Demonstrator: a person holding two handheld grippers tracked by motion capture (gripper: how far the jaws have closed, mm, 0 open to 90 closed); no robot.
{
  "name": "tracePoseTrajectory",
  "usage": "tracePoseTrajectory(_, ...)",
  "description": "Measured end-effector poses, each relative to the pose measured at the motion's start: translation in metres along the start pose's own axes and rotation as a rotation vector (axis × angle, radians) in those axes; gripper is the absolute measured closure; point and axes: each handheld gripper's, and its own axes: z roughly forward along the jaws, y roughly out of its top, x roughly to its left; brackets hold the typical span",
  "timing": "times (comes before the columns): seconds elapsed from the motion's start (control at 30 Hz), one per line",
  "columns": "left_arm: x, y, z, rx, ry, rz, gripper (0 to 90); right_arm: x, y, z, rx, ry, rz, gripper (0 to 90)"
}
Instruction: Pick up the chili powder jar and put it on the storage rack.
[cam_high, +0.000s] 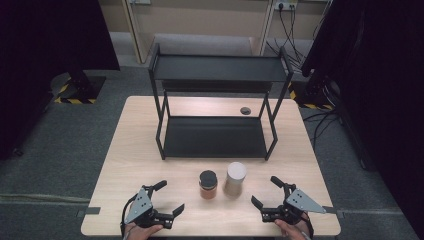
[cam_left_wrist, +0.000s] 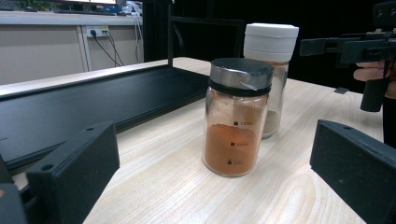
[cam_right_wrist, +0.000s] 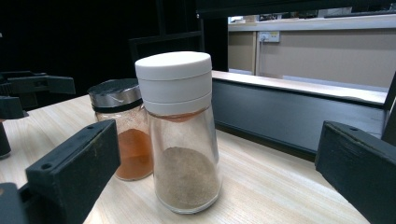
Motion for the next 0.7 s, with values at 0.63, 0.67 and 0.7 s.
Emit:
tracePoseTrajectory(0.63, -0.0030, 0.0004, -0.0008, -0.006, 0.002, 0.009, 1.0, 0.0013, 0.0006, -0.0012, -0.003, -0.007, 0.001, 0.4)
tracePoseTrajectory(0.67, -0.0034, 0.0003, -0.0006, -0.006, 0.002, 0.009, 1.0, 0.0013, 0.0005, -0.0013, -0.003, -0.007, 0.002, 0.4)
tracePoseTrajectory(0.7, -0.0039, 0.0003, -0.0002, -0.006, 0.001, 0.009, 1.0, 0.0013, 0.0004, -0.0012, -0.003, -0.007, 0.003, 0.4)
